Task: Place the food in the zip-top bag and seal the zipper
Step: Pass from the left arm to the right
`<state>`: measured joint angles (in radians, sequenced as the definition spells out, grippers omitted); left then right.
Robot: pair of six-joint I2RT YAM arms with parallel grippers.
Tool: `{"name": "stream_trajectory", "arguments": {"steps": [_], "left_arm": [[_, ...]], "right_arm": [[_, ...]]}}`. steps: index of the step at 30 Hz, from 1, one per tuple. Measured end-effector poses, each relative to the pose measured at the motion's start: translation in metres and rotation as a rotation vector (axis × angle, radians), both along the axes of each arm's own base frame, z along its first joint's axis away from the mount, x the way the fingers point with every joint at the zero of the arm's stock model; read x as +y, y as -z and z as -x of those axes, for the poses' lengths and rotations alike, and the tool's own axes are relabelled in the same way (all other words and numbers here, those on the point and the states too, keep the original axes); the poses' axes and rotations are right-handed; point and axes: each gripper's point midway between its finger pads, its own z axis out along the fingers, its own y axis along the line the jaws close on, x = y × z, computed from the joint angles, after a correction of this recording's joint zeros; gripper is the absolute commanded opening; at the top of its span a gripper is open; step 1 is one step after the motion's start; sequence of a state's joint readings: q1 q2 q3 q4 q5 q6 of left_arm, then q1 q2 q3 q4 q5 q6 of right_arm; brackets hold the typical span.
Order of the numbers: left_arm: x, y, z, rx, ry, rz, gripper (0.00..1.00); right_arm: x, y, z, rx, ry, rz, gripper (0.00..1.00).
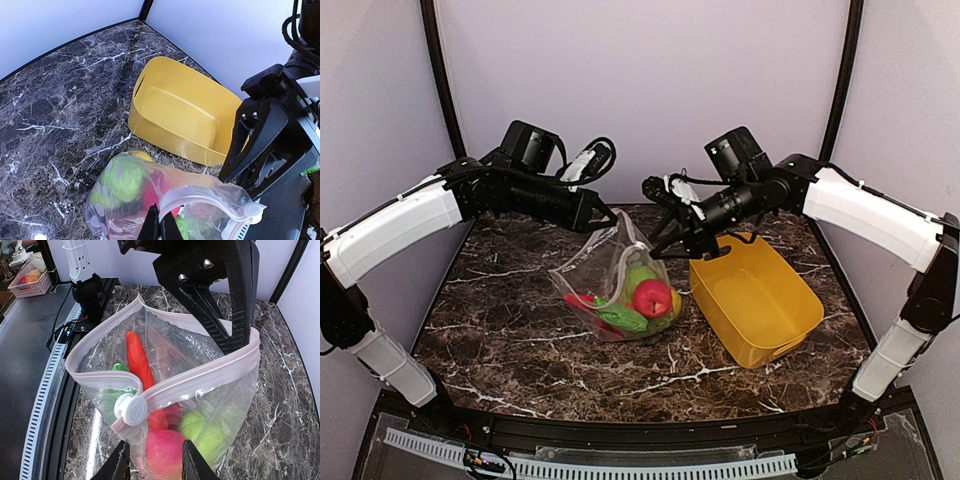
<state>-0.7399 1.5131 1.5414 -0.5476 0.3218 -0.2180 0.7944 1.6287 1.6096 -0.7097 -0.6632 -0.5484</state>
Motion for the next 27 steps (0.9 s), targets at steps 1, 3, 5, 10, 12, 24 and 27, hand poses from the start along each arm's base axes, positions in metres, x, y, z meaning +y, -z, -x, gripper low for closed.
{"name": "stream_trajectory", "arguments": {"steps": [1, 3, 5, 10, 12, 24, 27], "left_arm": [[0.0, 0.0, 0.0, -0.001, -0.002, -0.001, 0.01], [0.001, 0.0, -0.001, -0.002, -0.008, -0.003, 0.01], [0.002, 0.001, -0.002, -0.004, -0.016, -0.007, 0.01], [0.002, 0.005, -0.006, -0.002, -0.032, -0.02, 0.01], [0.002, 0.008, -0.008, 0.002, -0.037, -0.027, 0.01], [0.003, 0.012, -0.012, -0.001, -0.053, -0.041, 0.01], [0.003, 0.012, -0.013, -0.004, -0.058, -0.044, 0.01]], "right_arm": [[0.001, 0.0, 0.001, -0.005, -0.004, 0.002, 0.35], [0.002, 0.001, 0.003, -0.018, -0.013, 0.005, 0.36], [0.003, 0.001, 0.004, -0.026, -0.019, 0.007, 0.37], [0.003, 0.003, 0.003, -0.043, -0.01, 0.017, 0.33], [0.003, 0.004, 0.0, -0.051, 0.006, 0.028, 0.3], [0.0, 0.006, -0.017, -0.094, 0.093, 0.058, 0.0], [0.0, 0.006, -0.018, -0.097, 0.101, 0.062, 0.0]]}}
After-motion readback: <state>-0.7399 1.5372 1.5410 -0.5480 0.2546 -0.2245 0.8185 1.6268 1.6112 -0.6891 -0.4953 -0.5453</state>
